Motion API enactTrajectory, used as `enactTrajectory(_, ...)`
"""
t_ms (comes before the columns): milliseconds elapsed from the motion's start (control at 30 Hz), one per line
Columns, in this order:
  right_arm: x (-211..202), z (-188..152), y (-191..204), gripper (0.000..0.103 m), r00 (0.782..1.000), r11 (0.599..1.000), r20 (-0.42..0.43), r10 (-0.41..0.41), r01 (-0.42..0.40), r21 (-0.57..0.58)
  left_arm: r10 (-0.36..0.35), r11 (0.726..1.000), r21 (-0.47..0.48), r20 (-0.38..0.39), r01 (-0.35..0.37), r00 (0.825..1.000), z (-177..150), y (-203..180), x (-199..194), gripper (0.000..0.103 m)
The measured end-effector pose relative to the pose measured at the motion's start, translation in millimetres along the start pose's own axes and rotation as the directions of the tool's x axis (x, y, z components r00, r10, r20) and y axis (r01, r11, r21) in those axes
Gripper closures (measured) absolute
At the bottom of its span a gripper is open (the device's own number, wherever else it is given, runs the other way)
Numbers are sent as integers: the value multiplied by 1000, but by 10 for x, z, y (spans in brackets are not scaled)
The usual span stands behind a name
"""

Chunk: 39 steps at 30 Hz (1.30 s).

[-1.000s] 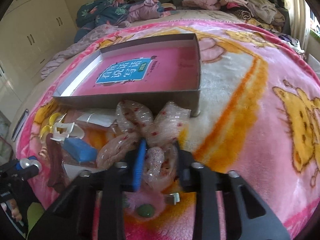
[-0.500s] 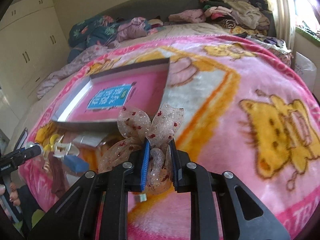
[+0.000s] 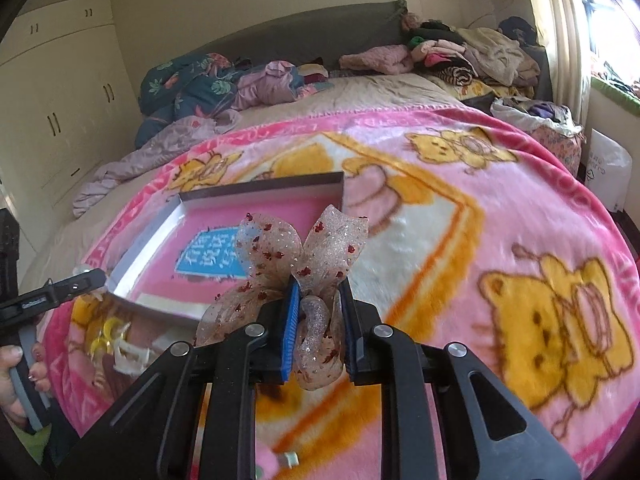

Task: Organize jewelry
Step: 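Carry the bow and pearl clip into the grey tray and open both tools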

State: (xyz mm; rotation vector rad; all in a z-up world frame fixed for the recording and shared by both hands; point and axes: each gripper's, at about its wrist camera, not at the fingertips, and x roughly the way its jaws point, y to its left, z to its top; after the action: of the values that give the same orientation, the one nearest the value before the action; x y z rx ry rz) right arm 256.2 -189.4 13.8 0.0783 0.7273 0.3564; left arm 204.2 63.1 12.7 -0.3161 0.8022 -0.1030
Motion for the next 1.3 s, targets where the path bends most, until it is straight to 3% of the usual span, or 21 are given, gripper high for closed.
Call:
enactTrajectory(400,520,295,230,85,999,999,-22,36,-36,-17,54,999,5,-13,-54,998,223,132,420,64)
enactTrajectory(800,1019,317,414,85,994,998,-107,16,-23,-57,65,998,2,-50,-65,997,258,237,669,64)
enactTrajectory(900,1075,288,423,84,992,998,-123,7,-15,-62,63,998,6,-45,-63,997,267,244,653,57)
enactTrajectory(967,1097,262,421,84,991,998,-132,4,-12,-59,64,998,17,-33,-64,997,274,238,612,47)
enactTrajectory(1033,1104,234,422,83,990,998,-140,0,-7,-55,64,998,16,-28,-64,998,277,241,575,46)
enactTrajectory(1133,1108,195,427,78,988,998,-153,-8,-1,-58,61,998,13,-23,-61,998,273,255,506,39)
enactTrajectory(1233,1067,163,408,66,989,998,-149,-24,15,-58,55,998,12,-26,-55,998,254,258,426,33)
enactTrajectory(1300,1019,149,413,52,990,998,-138,-37,28,-63,61,998,25,-26,-60,998,239,238,362,28)
